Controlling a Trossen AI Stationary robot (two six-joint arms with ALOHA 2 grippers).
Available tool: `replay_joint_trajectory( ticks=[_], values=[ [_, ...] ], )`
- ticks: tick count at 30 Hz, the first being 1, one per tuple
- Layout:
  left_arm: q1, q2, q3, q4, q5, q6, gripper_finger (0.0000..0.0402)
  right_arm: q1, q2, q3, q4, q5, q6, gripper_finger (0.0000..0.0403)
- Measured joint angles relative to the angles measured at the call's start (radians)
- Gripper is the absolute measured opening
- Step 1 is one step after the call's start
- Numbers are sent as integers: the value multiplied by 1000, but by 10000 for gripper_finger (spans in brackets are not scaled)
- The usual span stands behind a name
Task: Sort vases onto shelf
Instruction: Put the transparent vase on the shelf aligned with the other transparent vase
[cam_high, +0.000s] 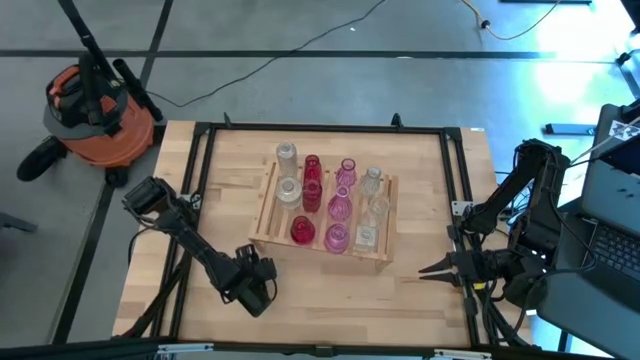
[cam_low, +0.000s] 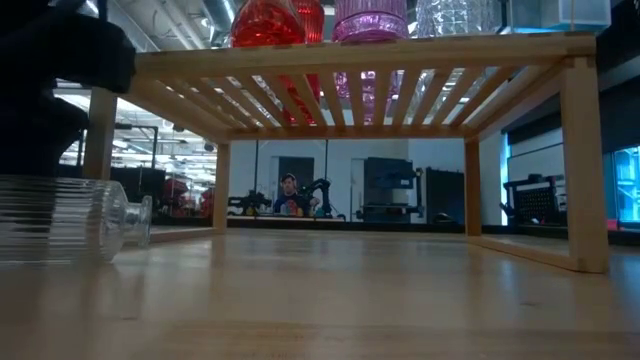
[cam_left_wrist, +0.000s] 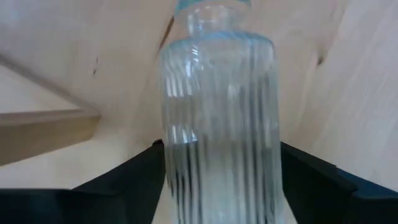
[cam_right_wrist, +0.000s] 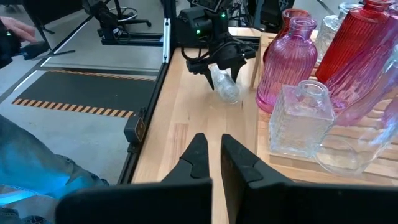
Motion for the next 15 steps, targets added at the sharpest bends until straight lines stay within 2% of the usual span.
replay_joint_trajectory(
  ticks=[4,9,12,15],
  values=[
    [17,-1,0,46,53,4,238,0,1,0,0,26,0,1],
    [29,-7,15,94,128,-26,238,0,2,0,0,50,-1,1],
    [13,-33,57,113,80,-33,238,0,2,0,-1,62,-17,1],
    [-14,-78,104,108,-28,-84,238,0,2,0,-4,78,-42,1]
  ],
)
